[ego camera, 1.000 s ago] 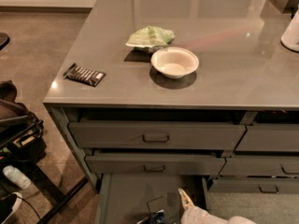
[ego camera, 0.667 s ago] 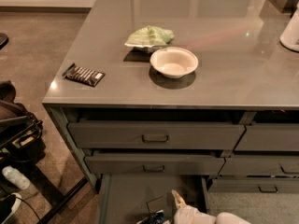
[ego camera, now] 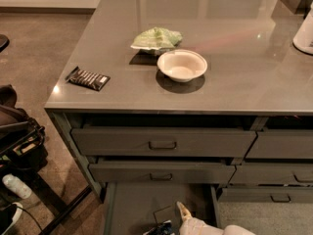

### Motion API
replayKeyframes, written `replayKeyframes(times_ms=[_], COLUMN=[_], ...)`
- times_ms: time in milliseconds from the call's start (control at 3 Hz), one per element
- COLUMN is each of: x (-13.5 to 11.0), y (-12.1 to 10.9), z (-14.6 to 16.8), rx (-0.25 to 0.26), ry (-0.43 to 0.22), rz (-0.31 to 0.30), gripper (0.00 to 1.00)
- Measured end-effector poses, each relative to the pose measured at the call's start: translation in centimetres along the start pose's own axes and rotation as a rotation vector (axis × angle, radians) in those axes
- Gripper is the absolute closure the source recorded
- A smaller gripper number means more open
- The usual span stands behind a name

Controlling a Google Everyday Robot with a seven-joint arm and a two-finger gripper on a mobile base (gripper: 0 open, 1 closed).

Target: Pick blue chip bag from bottom drawer and place on counter

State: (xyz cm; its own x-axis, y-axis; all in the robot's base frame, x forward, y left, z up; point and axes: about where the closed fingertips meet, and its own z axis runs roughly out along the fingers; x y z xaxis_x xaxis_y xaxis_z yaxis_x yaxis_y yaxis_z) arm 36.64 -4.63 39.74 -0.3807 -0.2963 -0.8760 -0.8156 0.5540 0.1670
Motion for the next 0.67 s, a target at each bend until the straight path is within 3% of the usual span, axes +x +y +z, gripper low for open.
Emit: replayKeyframes(times_ms=[667], x=[0.9], y=[-4.0], z=[5.4], rx=[-0.023], ry=[0.01], rz=[0.025], gripper=[0.0])
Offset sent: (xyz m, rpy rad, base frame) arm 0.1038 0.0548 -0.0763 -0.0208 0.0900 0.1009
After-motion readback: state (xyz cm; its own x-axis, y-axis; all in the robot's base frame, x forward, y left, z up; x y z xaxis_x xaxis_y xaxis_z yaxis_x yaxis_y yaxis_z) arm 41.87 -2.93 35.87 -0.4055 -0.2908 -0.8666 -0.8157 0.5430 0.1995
